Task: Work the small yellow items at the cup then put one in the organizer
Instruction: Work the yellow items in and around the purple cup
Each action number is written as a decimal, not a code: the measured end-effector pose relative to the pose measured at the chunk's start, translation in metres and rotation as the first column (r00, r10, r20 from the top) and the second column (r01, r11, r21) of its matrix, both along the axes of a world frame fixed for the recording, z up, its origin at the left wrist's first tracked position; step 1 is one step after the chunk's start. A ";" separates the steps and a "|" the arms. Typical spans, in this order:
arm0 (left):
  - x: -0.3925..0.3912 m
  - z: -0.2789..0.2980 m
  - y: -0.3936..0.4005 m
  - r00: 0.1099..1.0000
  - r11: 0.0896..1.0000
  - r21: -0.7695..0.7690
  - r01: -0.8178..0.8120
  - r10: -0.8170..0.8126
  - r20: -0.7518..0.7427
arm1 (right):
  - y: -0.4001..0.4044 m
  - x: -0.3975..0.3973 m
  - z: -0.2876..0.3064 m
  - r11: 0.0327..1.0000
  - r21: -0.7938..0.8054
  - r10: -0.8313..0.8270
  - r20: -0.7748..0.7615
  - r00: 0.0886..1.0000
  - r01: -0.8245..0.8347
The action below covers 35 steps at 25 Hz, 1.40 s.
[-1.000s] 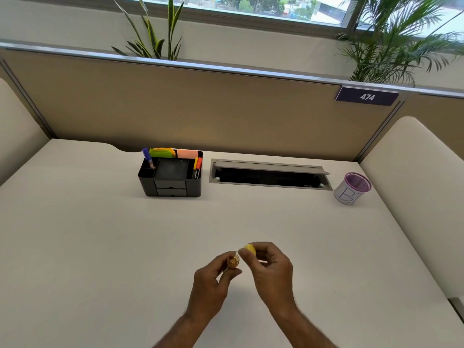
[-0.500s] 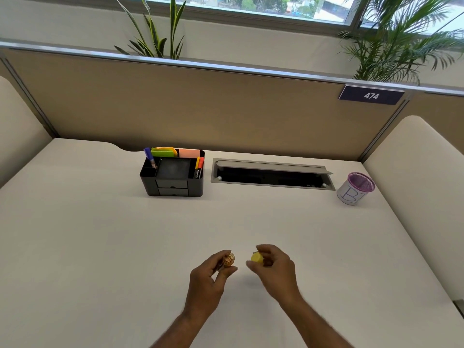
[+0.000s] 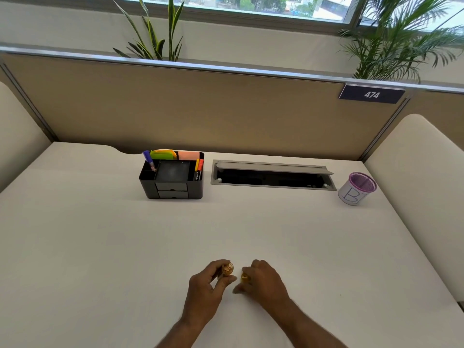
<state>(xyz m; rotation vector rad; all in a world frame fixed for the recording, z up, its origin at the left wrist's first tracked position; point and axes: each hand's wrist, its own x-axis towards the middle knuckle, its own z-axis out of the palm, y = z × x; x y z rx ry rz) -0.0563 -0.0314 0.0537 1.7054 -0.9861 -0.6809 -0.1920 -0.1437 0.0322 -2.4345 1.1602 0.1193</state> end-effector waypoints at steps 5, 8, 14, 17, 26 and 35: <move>0.000 -0.001 -0.001 1.000 1.000 0.006 0.017 -0.017 0.002 | 0.000 -0.007 -0.006 0.999 0.024 -0.028 0.085 0.996 0.026; -0.001 -0.001 -0.004 0.999 0.999 0.003 0.034 -0.034 0.006 | 0.004 -0.012 -0.003 0.997 -0.055 -0.043 0.207 0.977 0.056; -0.015 0.008 -0.025 0.991 0.990 -0.045 0.135 -0.135 0.011 | 0.013 -0.029 0.019 0.987 0.032 -0.148 0.567 0.811 0.158; -0.029 0.015 -0.043 0.978 0.974 -0.088 0.209 -0.210 -0.006 | 0.011 -0.034 0.031 0.976 0.059 -0.201 0.626 0.754 0.211; -0.056 0.019 -0.119 0.914 0.923 -0.009 0.384 -0.379 0.146 | -0.045 -0.066 0.052 0.847 0.261 -0.496 0.702 0.511 0.464; -0.071 -0.037 -0.218 0.465 0.798 0.504 0.330 -0.602 0.649 | -0.170 -0.133 0.065 0.640 0.203 -0.626 0.697 0.350 0.741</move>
